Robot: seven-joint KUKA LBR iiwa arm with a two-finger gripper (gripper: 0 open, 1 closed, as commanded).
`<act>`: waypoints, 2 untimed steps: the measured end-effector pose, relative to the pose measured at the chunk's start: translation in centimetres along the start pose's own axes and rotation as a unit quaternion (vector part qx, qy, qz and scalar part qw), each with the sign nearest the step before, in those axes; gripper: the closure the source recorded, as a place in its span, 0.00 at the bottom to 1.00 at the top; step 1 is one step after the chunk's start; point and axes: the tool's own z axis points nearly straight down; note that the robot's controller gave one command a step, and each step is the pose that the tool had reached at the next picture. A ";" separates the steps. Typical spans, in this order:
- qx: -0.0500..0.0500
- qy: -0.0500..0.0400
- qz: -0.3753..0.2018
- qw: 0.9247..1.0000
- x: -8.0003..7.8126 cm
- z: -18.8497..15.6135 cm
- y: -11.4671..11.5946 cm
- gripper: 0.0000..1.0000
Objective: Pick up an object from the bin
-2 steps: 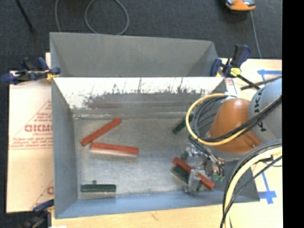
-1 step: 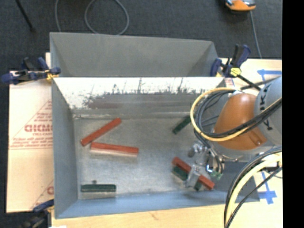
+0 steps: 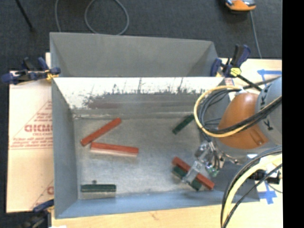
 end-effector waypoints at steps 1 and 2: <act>0.001 0.004 0.096 0.995 0.8 3.1 0.1 0.00; 0.002 0.003 0.093 0.996 0.7 3.1 0.1 0.00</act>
Offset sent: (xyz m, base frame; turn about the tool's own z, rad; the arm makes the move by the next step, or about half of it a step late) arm -0.0055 0.0062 -0.0301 0.1959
